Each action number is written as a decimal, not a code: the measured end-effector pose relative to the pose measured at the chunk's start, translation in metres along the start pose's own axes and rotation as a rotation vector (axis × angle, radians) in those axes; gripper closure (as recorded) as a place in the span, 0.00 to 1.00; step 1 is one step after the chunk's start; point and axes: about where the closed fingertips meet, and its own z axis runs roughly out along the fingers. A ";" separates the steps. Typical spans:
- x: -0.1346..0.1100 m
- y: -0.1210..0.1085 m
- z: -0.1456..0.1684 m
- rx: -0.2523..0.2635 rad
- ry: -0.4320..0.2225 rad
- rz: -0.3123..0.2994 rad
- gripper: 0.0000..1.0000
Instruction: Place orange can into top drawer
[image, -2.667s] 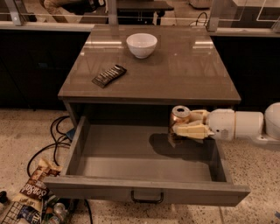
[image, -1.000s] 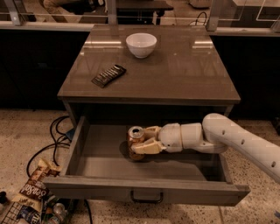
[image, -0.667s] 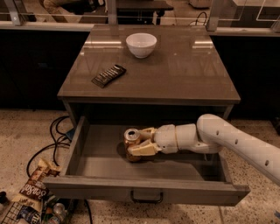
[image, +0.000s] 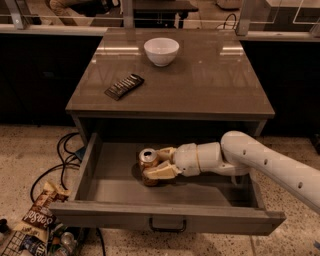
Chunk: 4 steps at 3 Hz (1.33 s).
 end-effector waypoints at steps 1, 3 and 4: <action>0.000 0.001 0.002 -0.003 0.000 0.000 0.51; -0.001 0.003 0.005 -0.012 -0.001 -0.002 0.04; -0.002 0.003 0.006 -0.014 -0.001 -0.002 0.00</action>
Offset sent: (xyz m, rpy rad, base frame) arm -0.0005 0.0015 0.0000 0.0007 0.0004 0.0029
